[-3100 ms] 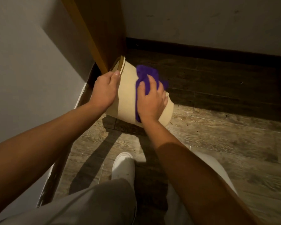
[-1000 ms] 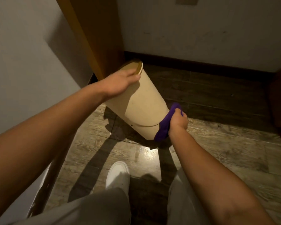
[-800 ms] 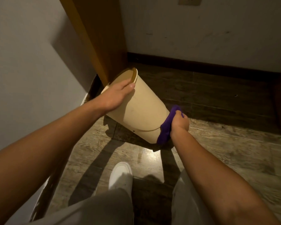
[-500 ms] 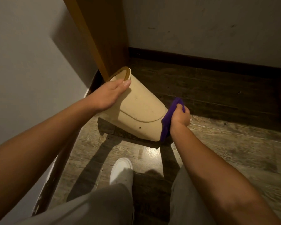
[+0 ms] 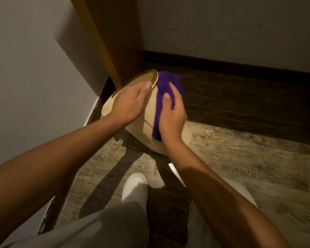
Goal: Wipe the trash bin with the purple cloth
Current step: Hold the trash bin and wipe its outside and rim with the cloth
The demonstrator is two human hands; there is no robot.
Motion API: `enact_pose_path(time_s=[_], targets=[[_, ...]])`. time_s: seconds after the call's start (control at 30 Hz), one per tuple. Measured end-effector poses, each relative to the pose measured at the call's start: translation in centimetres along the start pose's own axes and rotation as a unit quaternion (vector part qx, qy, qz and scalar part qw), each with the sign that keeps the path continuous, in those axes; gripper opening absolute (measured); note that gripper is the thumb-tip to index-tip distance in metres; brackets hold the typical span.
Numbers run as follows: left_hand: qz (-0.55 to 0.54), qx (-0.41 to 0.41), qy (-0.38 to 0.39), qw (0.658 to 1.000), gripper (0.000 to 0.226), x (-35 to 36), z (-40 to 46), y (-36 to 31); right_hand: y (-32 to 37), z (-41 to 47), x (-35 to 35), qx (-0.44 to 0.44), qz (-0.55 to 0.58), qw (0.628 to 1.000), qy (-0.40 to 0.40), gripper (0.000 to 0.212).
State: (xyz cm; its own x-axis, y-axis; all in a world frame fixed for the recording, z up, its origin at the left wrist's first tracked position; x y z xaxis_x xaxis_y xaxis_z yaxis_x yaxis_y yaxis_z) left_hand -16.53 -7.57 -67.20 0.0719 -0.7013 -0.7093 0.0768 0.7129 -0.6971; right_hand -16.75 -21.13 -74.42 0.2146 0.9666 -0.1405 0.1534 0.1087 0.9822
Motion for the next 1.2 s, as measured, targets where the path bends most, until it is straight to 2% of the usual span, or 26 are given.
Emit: enact_pose_path(time_s=[0.13,0.27,0.43,0.67,0.83,0.97,1.07,1.2], targets=[[-0.044,0.017,-0.013,0.999,0.039,-0.5,0.4,-0.6,3.9,-1.1,4.4,-0.022,-0.032,0.999,-0.005,0.042],[-0.042,0.001,-0.024,0.999,0.039,-1.1,0.5,0.9,1.8,-1.4,3.8,-0.098,-0.175,0.979,-0.038,0.042],[-0.085,-0.12,-0.095,0.985,0.044,-2.3,0.7,3.8,-4.5,2.6,0.6,0.022,-0.234,0.97,-0.057,0.048],[-0.065,-0.177,-0.149,0.971,0.044,-2.7,1.0,5.0,-7.7,5.1,-1.6,0.075,-0.207,0.974,-0.058,0.049],[-0.066,-0.207,-0.173,0.961,0.042,-3.1,1.0,6.8,-7.4,2.8,-1.8,-0.026,-0.311,0.949,-0.03,0.048],[-0.064,-0.231,-0.161,0.958,0.046,-3.0,2.2,7.0,-7.4,-1.7,1.0,-0.023,-0.27,0.963,-0.005,0.053],[-0.029,-0.227,-0.161,0.96,0.046,-2.8,2.4,6.6,-5.5,-4.1,3.8,-0.068,-0.226,0.971,0.032,0.053],[-0.027,-0.169,-0.154,0.973,0.046,-2.7,2.0,5.9,-0.3,-3.0,6.2,-0.159,-0.188,0.968,0.047,0.045]])
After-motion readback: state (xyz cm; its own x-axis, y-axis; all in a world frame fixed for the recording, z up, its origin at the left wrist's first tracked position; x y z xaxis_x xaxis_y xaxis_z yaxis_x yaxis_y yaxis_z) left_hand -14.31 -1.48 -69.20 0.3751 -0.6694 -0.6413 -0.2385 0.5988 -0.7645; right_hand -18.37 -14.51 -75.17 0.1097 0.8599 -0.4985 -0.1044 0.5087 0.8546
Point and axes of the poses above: each hand's wrist, its own z-axis towards the middle knuckle, its own x-axis out of the palm, y = z × x, the point moved 5 cm from there along z, towards the middle knuckle, and after that the axes turned 3 degrees about x, right-handed, at the moved point
